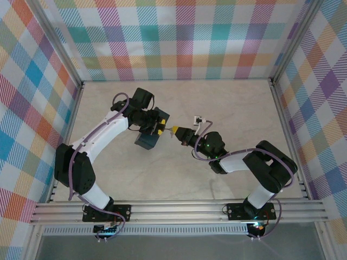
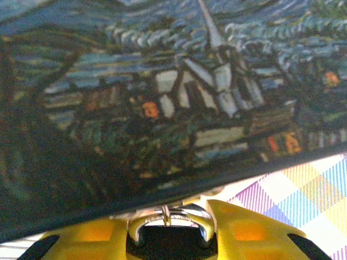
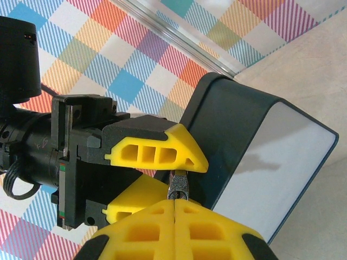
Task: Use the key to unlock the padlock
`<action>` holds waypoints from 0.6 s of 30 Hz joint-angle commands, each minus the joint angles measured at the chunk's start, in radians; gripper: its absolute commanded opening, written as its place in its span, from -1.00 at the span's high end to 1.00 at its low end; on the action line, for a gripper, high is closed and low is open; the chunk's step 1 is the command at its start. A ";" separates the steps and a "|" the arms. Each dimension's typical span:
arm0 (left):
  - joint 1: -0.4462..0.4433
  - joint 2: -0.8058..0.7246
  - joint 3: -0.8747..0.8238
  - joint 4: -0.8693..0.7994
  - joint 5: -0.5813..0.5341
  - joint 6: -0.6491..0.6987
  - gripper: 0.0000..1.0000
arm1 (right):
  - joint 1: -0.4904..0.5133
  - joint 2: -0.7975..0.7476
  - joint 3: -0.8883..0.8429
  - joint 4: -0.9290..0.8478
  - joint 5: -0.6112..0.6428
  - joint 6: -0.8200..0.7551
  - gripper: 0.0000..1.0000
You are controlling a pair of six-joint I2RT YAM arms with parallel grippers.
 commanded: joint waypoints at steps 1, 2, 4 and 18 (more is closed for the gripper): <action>0.004 -0.048 0.005 0.024 0.014 -0.006 0.81 | 0.006 0.016 0.039 0.069 0.011 -0.013 1.00; 0.004 -0.048 0.005 0.025 0.015 -0.007 0.81 | 0.005 0.020 0.043 0.070 0.009 -0.012 1.00; 0.004 -0.048 0.005 0.027 0.015 -0.007 0.81 | 0.005 0.025 0.050 0.063 0.007 -0.012 1.00; 0.004 -0.050 -0.004 0.050 0.019 -0.026 0.81 | 0.013 0.051 0.058 0.081 0.006 -0.001 1.00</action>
